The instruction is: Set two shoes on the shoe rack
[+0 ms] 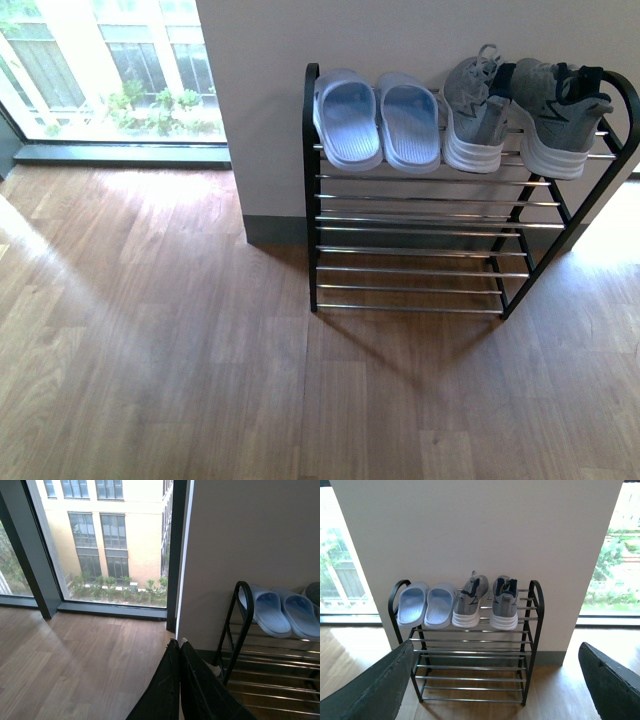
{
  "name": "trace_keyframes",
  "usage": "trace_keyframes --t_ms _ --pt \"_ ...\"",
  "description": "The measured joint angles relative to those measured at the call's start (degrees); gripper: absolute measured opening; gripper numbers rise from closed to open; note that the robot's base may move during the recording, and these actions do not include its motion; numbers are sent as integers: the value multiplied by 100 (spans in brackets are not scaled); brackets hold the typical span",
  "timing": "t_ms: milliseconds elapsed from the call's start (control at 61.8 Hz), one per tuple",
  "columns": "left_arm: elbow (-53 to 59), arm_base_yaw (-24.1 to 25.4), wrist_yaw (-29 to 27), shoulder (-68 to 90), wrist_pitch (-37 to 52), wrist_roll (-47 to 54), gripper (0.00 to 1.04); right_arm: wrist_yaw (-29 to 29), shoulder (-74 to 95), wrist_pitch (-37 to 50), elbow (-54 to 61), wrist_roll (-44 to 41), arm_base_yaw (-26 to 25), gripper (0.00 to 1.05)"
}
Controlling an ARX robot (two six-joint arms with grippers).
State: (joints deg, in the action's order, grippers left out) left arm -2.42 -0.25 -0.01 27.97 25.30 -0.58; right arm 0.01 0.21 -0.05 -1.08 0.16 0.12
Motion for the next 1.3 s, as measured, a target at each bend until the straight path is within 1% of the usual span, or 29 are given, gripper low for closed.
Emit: trace_keyframes --t_ms 65,453,745,810,842,1295 --pt "164 0 -4 -94 133 -4 1 -2 0 0 0 0 0 96" --pt "164 0 0 -1379 -1104 4 1 9 -2 -2 0 0 0 96" --pt "164 4 11 -1821 -1541 9 1 20 -7 -2 0 -2 0 96" --pt "164 7 -4 -2358 -2286 9 1 2 -2 -2 0 -2 -2 96" --pt "164 7 0 -2562 -2461 9 1 4 -2 -2 0 -2 -2 96" --pt "162 7 0 -2704 -2531 11 1 11 -4 -2 0 0 -2 96"
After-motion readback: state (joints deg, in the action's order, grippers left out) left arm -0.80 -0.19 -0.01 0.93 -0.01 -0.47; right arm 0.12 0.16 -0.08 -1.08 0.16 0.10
